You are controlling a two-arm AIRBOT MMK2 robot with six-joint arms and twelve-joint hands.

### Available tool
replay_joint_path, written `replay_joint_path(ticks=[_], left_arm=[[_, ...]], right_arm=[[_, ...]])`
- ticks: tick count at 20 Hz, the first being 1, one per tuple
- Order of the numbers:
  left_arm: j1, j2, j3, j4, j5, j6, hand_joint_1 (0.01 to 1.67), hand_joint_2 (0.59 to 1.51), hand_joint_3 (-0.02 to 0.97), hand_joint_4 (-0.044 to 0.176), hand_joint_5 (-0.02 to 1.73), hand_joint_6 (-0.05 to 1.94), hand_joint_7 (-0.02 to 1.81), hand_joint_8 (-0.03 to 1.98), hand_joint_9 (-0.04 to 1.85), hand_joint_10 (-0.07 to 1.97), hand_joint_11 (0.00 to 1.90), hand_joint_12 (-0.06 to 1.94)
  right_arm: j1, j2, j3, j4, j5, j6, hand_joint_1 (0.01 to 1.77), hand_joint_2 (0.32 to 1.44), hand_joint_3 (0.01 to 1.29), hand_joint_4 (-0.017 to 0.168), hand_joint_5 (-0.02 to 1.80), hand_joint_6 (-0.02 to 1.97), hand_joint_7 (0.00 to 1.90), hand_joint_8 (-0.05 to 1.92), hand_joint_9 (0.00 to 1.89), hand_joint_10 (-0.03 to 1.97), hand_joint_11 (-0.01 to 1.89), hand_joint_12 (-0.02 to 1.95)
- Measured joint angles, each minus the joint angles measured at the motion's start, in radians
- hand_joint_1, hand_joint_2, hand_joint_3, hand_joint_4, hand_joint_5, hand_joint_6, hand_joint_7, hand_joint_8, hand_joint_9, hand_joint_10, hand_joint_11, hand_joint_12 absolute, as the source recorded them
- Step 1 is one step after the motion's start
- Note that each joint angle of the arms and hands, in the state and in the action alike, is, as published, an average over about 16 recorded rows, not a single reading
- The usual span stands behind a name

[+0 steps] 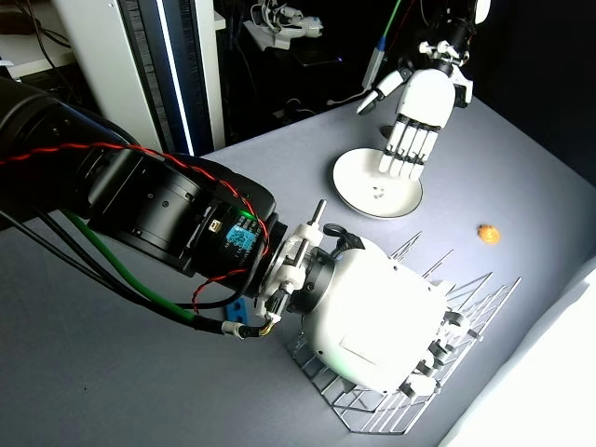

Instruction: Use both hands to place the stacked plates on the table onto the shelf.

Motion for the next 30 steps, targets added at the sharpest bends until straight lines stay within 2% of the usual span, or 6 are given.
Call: replay_joint_path(ticks=[2,5,15,21,24,30], left_arm=[[-0.007,-0.001,0.000,-0.027,0.029,0.003,0.02,1.093,0.017,0.004,0.05,0.01,0.02,0.01,0.01,0.00,0.01,0.01],[-0.012,-0.003,-0.001,-0.048,0.068,0.005,0.02,1.089,0.017,0.004,0.05,0.01,0.02,0.02,0.00,-0.01,0.01,0.01],[0.004,-0.005,-0.022,-0.049,0.143,0.007,0.02,1.088,0.017,0.002,0.04,0.00,0.02,0.01,-0.02,-0.03,0.01,0.01],[0.024,-0.011,-0.040,-0.054,0.176,0.007,0.02,1.095,0.017,-0.001,0.02,-0.01,0.01,0.01,-0.03,-0.03,0.01,0.01],[0.031,-0.014,-0.046,-0.059,0.187,0.008,0.02,1.095,0.018,-0.003,0.02,-0.01,0.01,0.00,-0.03,-0.03,0.01,0.01],[0.041,-0.018,-0.055,-0.067,0.190,0.008,0.02,1.095,0.018,-0.004,0.01,-0.02,0.00,0.00,-0.02,-0.03,0.01,0.01]], right_arm=[[0.009,0.004,-0.007,-0.019,0.011,0.000,1.07,1.12,0.01,-0.003,0.69,0.37,0.90,0.10,0.87,0.24,0.50,1.25],[0.024,0.010,-0.022,-0.057,0.029,-0.002,1.06,1.10,0.01,-0.003,0.69,0.21,0.91,0.05,0.86,0.19,0.47,1.25],[0.075,0.046,-0.122,-0.273,0.113,-0.052,1.05,1.06,0.01,-0.003,0.69,0.13,0.83,0.03,0.80,0.11,0.37,1.26],[0.082,0.062,-0.201,-0.382,0.143,-0.115,1.03,1.06,0.01,-0.003,0.60,0.08,0.70,0.03,0.69,0.08,0.25,1.26],[0.074,0.063,-0.245,-0.428,0.153,-0.159,1.01,1.05,0.01,-0.003,0.49,0.07,0.57,0.03,0.56,0.06,0.18,1.12],[0.024,0.038,-0.317,-0.505,0.156,-0.257,1.02,1.00,0.01,0.001,0.25,0.04,0.28,0.03,0.28,0.03,0.07,0.65]])
